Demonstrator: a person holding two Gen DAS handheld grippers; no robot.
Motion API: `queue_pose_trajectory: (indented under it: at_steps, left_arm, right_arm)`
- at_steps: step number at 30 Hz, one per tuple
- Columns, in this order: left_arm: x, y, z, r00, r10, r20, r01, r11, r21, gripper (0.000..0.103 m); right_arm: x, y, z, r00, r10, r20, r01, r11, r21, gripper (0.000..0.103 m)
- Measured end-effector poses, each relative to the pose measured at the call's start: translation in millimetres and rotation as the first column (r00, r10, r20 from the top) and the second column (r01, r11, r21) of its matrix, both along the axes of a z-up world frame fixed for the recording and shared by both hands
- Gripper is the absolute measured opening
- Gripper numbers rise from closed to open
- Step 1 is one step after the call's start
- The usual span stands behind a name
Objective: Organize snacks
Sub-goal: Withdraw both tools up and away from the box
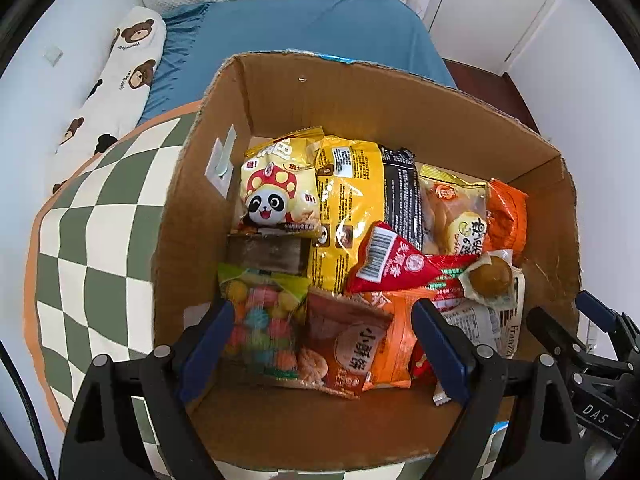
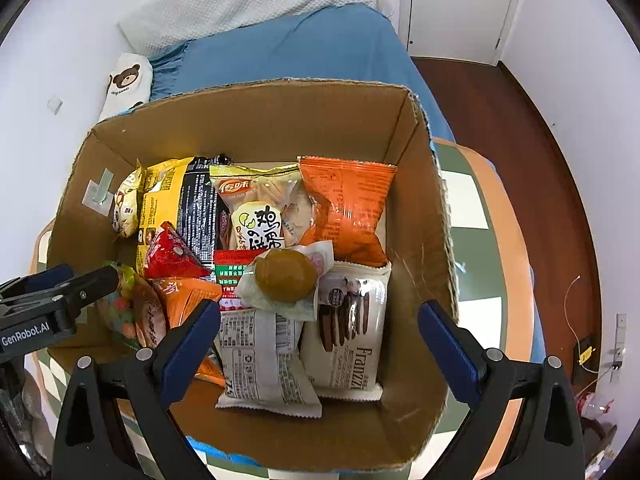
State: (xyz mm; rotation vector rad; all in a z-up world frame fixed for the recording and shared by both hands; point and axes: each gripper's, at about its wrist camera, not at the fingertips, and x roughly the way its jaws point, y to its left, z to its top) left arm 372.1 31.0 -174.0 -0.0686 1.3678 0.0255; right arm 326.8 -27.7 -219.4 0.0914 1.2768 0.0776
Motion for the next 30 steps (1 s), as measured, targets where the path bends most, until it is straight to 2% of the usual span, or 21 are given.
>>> queue_pose_trajectory:
  at_steps: [8, 14, 17, 20, 30]
  left_arm:
    - [-36, -8, 34, 0.996, -0.014, 0.091, 0.011, 0.999, 0.033, 0.09]
    - [-77, -11, 72, 0.985, -0.009, 0.175, 0.003, 0.999, 0.033, 0.09]
    - [-101, -11, 93, 0.975, -0.008, 0.221, 0.004, 1.0, 0.023, 0.09]
    - [-129, -14, 113, 0.962, -0.013, 0.274, -0.002, 0.999, 0.052, 0.09]
    - [-219, -23, 170, 0.924, -0.028, 0.382, 0.0, 0.997, 0.071, 0.09]
  right_arm:
    - [-33, -1, 36, 0.997, -0.005, 0.075, 0.007, 1.0, -0.022, 0.101]
    - [-76, -1, 73, 0.988, 0.007, 0.151, -0.004, 1.0, -0.023, 0.101]
    - [-100, -2, 92, 0.983, 0.009, 0.181, -0.007, 1.0, -0.01, 0.101]
    - [-129, -4, 113, 0.975, 0.008, 0.224, -0.005, 1.0, -0.017, 0.102]
    - [-222, -7, 185, 0.936, 0.019, 0.352, -0.017, 1.0, -0.011, 0.102]
